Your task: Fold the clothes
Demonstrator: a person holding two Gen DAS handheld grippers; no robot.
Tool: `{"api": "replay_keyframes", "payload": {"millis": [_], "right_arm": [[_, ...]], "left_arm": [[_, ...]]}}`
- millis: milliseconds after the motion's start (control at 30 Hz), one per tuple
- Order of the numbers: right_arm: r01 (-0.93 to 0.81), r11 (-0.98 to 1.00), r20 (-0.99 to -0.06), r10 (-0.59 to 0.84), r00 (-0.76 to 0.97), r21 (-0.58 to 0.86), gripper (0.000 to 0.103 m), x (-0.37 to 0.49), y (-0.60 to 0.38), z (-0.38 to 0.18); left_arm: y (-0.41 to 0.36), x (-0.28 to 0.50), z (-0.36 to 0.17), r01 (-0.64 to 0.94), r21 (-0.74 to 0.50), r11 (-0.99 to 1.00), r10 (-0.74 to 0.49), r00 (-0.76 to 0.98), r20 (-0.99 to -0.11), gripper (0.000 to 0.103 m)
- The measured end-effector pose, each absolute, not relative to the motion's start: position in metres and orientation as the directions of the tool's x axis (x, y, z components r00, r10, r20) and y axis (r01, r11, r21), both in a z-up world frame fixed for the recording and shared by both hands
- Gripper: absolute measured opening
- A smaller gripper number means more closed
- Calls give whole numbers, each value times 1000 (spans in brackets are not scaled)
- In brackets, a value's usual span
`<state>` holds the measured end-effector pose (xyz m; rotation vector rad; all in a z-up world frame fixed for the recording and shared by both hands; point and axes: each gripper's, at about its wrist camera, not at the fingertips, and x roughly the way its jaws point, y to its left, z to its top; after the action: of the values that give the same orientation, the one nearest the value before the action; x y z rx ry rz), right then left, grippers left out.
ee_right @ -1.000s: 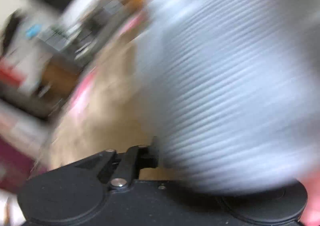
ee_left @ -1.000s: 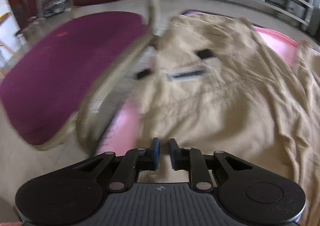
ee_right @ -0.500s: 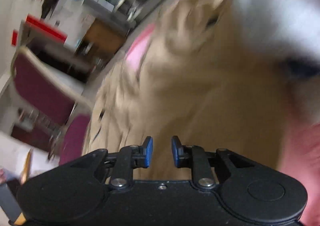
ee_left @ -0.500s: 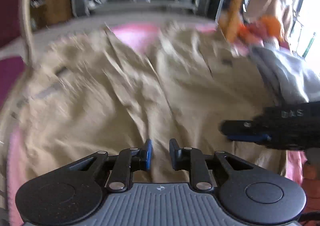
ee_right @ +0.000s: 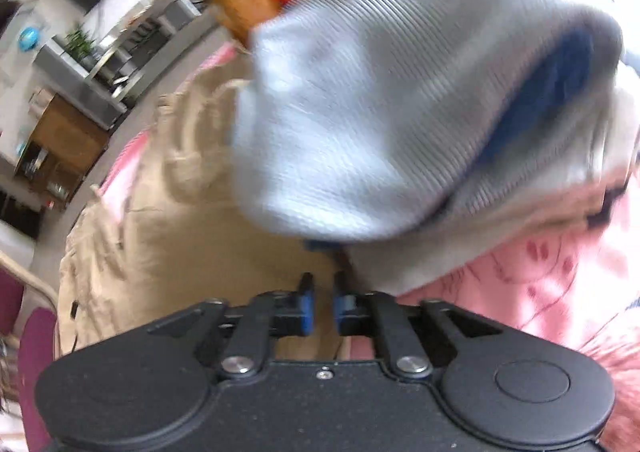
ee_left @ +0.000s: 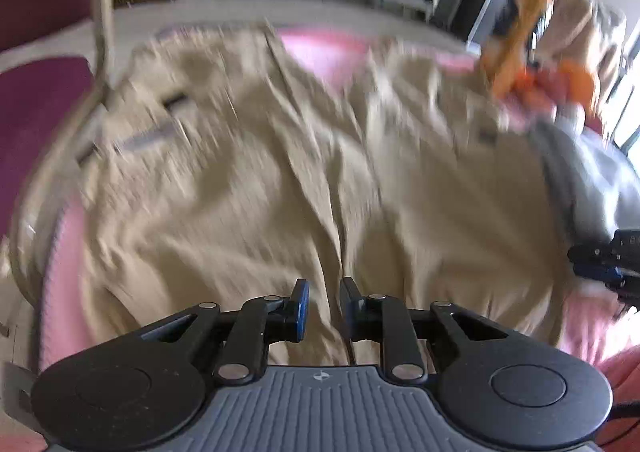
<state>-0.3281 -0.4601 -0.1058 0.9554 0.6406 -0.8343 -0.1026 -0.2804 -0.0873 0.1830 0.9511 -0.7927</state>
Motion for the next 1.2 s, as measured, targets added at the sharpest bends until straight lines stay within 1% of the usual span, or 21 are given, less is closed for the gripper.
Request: {"api": "replay_keyframes", "payload": {"millis": [100,267,367,400,467,533,633,700,800,833,900,967,1067,1100,1167,1200], "right_arm": [[762,428,-725,-289,625,486,20,-314,-453,-71],[612,576,-617,-222,755,542,22,-262,-454,-6],[522,641,-552,-179,814,562,26,-227,-458,26],[506,656,-542,-172,822,560,27,-212,-462,27],[494,675,-538,-167,826,549,27,-182,-473,20],[499,681,-549,-168,819,536,28,-156,-490,7],[579,688,-595,-261,760,439,29,-137,-527,-18],[631,684,-620,-327,713,366,29,-126,-552,-35],[717,583,-667,-364,650,381,29,-130,-603,-59],[734,549,-689,-349,635,399,29,-130,-620,-67],[715,533,-734,-233,638,452,29,-119,-646,-87],[683,554,-753,-144,642,476,29,-107,-649,-105],[630,585,-769,-18,639,510,30,-88,-651,-131],[612,594,-772,24,635,522,31,-81,-652,-140],[576,608,-776,108,622,547,23,-69,-653,-158],[594,594,-776,85,625,543,21,-73,-658,-158]], "left_arm": [[-267,-91,-64,654,-244,716,-581,364,-728,21],[-257,-72,-21,629,-283,724,-628,431,-648,21],[-265,-53,-2,624,-263,735,-615,452,-646,23],[-268,-46,4,624,-249,740,-604,456,-653,23],[-283,-36,-1,621,-207,756,-567,463,-681,23],[-304,-20,-20,627,-188,756,-538,432,-723,21],[-336,-15,-43,656,-179,733,-522,373,-767,20],[-364,-13,-57,692,-146,707,-515,362,-777,20],[-410,-12,-69,751,-91,655,-523,362,-772,20],[-426,-12,-72,768,-74,636,-526,361,-770,20],[-457,-7,-83,797,-56,601,-537,351,-767,20],[-483,0,-96,811,-61,582,-546,333,-769,20],[-502,13,-113,788,-51,614,-513,349,-784,20],[-504,17,-119,776,-42,629,-500,363,-786,28],[-507,20,-124,754,-20,657,-474,392,-789,27],[-507,20,-123,741,-5,672,-457,410,-789,26]]}}
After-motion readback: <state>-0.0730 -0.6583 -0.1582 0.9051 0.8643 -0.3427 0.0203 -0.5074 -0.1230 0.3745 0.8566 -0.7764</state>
